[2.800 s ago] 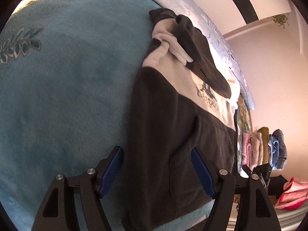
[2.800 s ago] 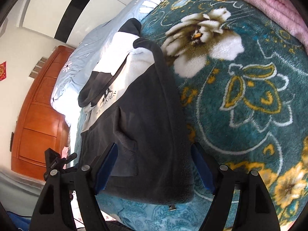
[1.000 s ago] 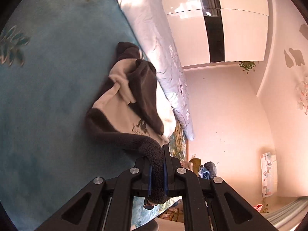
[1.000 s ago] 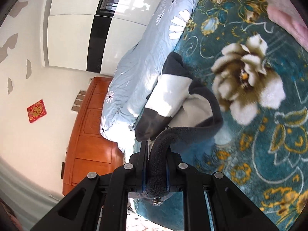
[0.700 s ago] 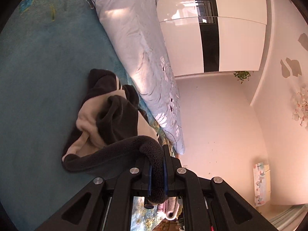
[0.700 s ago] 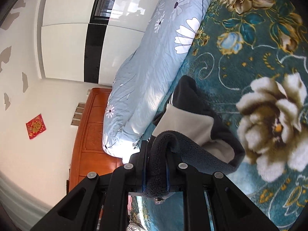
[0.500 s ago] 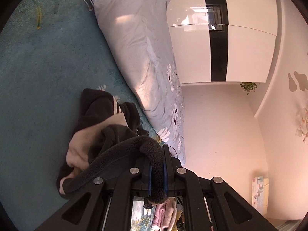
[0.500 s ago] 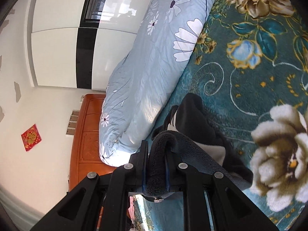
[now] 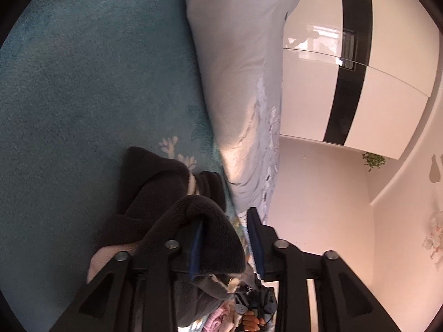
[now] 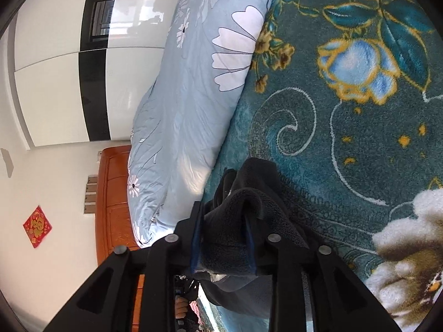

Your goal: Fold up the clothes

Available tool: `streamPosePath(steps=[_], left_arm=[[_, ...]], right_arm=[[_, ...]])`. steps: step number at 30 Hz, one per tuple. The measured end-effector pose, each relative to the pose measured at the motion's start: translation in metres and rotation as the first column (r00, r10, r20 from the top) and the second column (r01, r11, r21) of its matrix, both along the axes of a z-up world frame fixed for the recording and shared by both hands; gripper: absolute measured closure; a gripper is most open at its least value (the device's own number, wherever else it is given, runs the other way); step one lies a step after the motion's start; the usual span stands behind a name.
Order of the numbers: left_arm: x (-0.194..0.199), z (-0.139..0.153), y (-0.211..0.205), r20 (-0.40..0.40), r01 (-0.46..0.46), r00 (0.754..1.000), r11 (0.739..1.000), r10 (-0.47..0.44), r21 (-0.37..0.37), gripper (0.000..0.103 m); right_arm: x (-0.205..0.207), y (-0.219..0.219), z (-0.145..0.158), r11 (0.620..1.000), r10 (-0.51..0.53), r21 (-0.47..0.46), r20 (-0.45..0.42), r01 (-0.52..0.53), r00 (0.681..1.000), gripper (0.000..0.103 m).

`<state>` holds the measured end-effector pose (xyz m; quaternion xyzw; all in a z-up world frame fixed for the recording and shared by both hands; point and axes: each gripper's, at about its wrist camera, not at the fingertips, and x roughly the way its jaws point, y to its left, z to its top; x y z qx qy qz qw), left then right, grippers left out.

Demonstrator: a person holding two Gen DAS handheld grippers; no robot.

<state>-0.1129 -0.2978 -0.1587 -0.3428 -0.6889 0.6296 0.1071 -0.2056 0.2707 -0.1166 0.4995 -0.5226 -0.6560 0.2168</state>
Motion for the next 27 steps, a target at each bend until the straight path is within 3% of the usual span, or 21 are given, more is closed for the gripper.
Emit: streamPosePath(steps=[2, 5, 10, 15, 20, 24, 27], left_arm=[[-0.001, 0.013, 0.001, -0.056, 0.002, 0.998, 1.0, -0.002, 0.007, 0.046], [-0.004, 0.035, 0.004, -0.091, 0.032, 0.995, 0.997, -0.038, -0.07, 0.045], [-0.002, 0.034, 0.011, -0.009, 0.104, 0.994, 0.952, -0.111, -0.288, 0.037], [0.0, 0.034, 0.018, 0.088, 0.186, 0.983, 0.855, -0.164, -0.485, 0.036], [0.002, 0.033, 0.025, 0.192, 0.272, 0.962, 0.713, -0.193, -0.647, 0.036], [-0.018, 0.021, 0.034, 0.21, 0.308, 0.951, 0.7, -0.225, -0.644, 0.036], [-0.027, 0.019, 0.034, 0.216, 0.304, 0.952, 0.715, -0.216, -0.629, 0.038]], right_arm=[[0.001, 0.0, 0.01, 1.0, 0.003, -0.013, -0.039, -0.003, 0.999, 0.053], [0.003, 0.002, 0.027, 1.0, 0.016, -0.019, -0.091, -0.018, 0.996, 0.051], [0.013, 0.014, 0.045, 0.998, 0.031, 0.064, -0.146, -0.022, 0.989, 0.047], [0.022, 0.018, 0.02, 0.979, 0.066, 0.195, -0.069, -0.052, 0.995, 0.047], [0.021, -0.001, -0.007, 0.957, 0.134, 0.26, -0.002, -0.129, 0.991, 0.047], [0.01, -0.022, -0.01, 0.929, 0.192, 0.324, -0.008, -0.179, 0.981, 0.047], [0.001, -0.03, -0.012, 0.909, 0.206, 0.37, -0.001, -0.191, 0.979, 0.047]])
